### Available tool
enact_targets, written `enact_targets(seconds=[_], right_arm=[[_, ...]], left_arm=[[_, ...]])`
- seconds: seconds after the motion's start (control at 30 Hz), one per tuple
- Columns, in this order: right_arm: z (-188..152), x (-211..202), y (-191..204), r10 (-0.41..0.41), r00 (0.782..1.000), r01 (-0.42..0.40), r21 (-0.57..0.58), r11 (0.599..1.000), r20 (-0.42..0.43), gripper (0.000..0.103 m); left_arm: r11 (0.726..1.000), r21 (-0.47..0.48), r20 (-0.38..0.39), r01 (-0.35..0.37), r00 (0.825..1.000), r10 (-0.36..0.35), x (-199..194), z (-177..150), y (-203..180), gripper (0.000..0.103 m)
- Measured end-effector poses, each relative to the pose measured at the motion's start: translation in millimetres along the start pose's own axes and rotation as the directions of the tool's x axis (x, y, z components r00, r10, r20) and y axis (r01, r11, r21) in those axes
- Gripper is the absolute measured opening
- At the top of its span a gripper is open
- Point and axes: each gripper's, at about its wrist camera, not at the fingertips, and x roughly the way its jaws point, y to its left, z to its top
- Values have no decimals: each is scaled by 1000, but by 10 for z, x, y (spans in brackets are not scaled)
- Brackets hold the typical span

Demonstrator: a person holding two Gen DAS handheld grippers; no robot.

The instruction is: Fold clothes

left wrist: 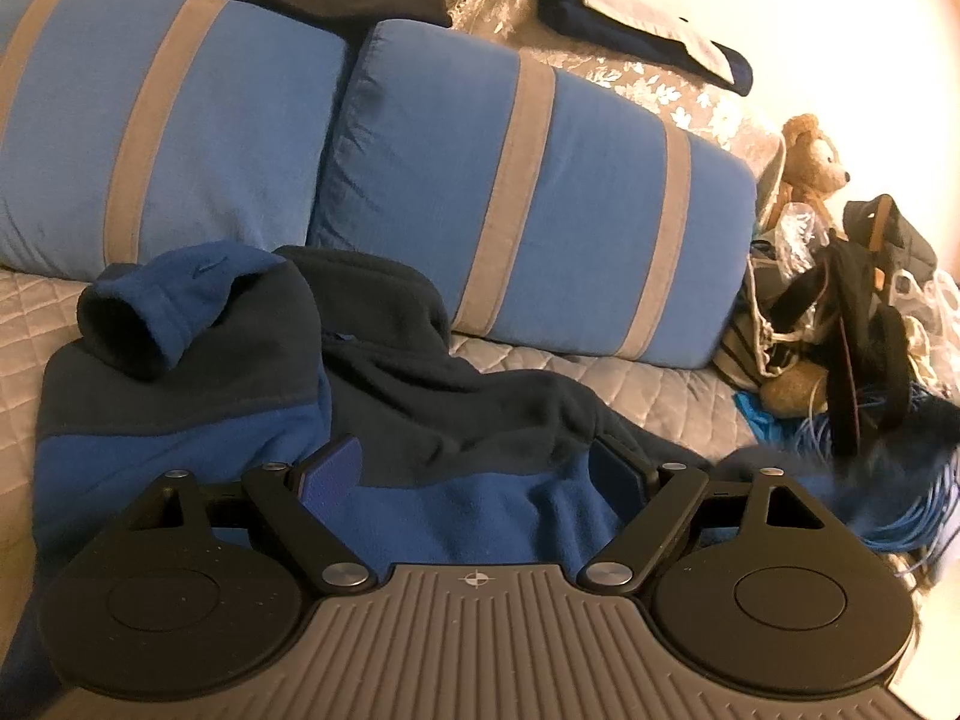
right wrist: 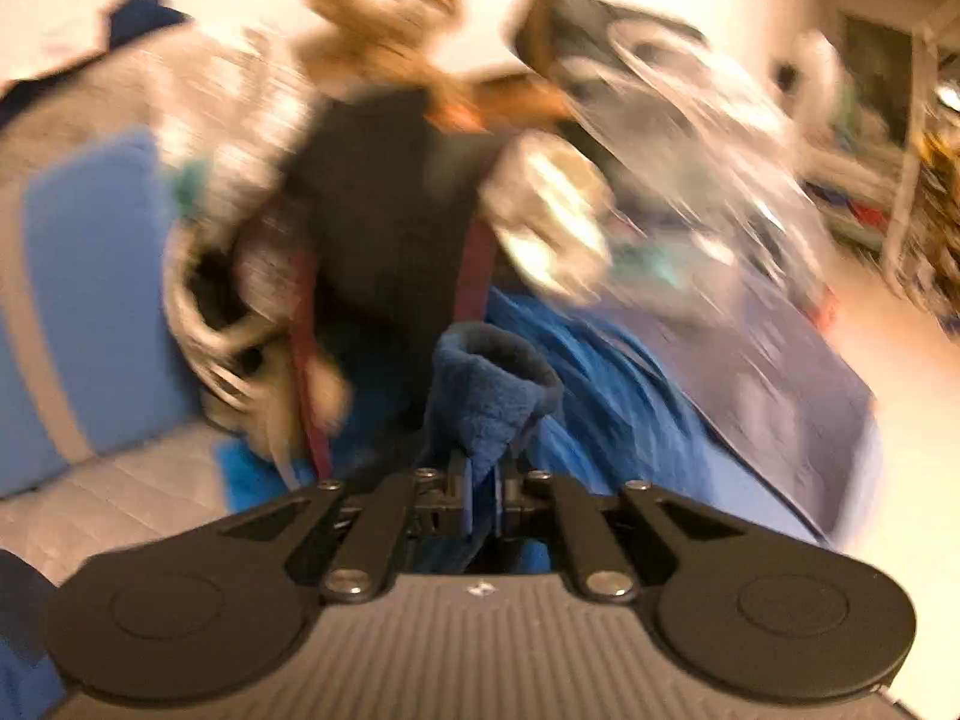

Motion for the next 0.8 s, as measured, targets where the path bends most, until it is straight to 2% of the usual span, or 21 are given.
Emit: enact_targets(seconds=[0.07, 0.17, 0.27, 0.37, 0.53, 0.67, 0.77, 0.8], right_arm=[[-113, 47, -157, -31, 999, 33, 40, 999, -42, 7], [-257, 88, -252, -48, 997, 51, 42, 998, -55, 7], [-301, 21, -238, -45, 999, 45, 8, 999, -28, 7], [-314, -137, -173, -33, 999, 35, -31, 999, 41, 7], [-400, -101, -341, -82, 996, 80, 60, 995, 27, 7], [-478, -80, -296, -115, 991, 113, 36, 993, 67, 7], [-564, 63, -295, -122, 992, 121, 49, 991, 22, 10], [-592, 87, -296, -120, 993, 119, 60, 991, 9, 19]], left_arm=[[1000, 1, -1, 0, 1000, 0, -2, -3, -2, 84], [1000, 4, -1, -3, 1000, 3, -5, -12, 3, 84], [1000, -5, -8, -10, 1000, 10, 5, -12, 18, 84], [1000, -14, -11, -15, 1000, 15, 6, -11, 34, 84], [1000, -18, -21, -25, 999, 24, 21, -14, 45, 84], [1000, -19, -25, -24, 999, 23, 32, -10, 48, 84], [1000, -18, -23, -23, 999, 23, 28, -14, 52, 84], [1000, -19, -22, -23, 999, 23, 27, -13, 55, 84]])
